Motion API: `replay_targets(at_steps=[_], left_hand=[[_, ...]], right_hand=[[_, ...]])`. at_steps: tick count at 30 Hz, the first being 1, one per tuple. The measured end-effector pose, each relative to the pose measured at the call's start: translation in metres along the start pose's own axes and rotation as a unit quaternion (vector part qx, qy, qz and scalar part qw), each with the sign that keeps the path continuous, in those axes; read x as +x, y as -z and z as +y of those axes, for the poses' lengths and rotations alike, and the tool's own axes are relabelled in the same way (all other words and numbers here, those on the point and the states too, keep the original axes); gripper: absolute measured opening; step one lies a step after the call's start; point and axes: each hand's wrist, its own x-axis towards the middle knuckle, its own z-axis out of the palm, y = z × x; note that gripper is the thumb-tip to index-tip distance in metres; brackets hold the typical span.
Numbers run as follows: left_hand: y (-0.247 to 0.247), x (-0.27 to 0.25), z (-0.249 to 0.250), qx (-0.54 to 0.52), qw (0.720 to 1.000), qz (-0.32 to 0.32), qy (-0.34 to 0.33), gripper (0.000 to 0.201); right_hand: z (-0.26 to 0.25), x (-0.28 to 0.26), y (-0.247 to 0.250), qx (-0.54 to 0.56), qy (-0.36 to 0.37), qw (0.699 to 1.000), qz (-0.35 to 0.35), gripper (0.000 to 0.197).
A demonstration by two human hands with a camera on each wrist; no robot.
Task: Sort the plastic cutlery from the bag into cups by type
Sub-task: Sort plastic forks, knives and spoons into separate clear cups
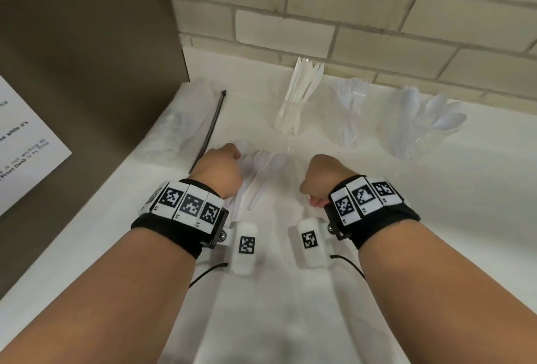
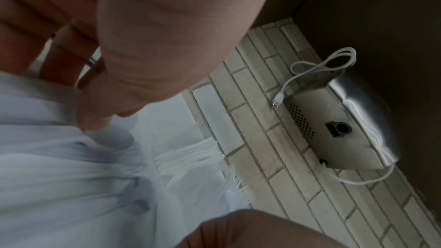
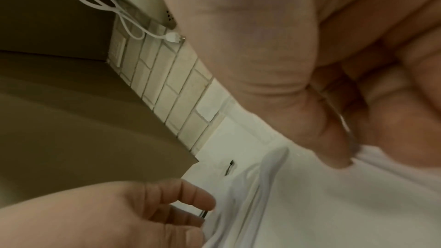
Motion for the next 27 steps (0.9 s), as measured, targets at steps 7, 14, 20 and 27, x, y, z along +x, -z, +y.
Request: replay_targets(at_steps=[7,14,20,27], left_hand=[[0.001,-0.008,0.01,-0.013,0.999,-0.007,-0.048,0.034],[-0.003,-0.013,0.012,-0.172,0.982,-0.068,-0.029,0.033],[-0.005,-0.02,0.023,-0.233,0.964,-0.121,-0.042,0.034],[-0.002,-0.023,0.022,-0.314,0.931,-0.185,-0.02,0.028]], right_hand=[[-0.04,-0.007,-0.01,0.047,0.064,0.996,0.03,0.044],[-0.049,-0.006,-0.018,-0.002,0.096,0.995,0.031,0.044],[-0.059,-0.009,-0.019,-0.098,0.077,0.992,0.012,0.03],[-0.054,-0.004,-0.026,-0.079,0.032,0.995,0.043,0.061]])
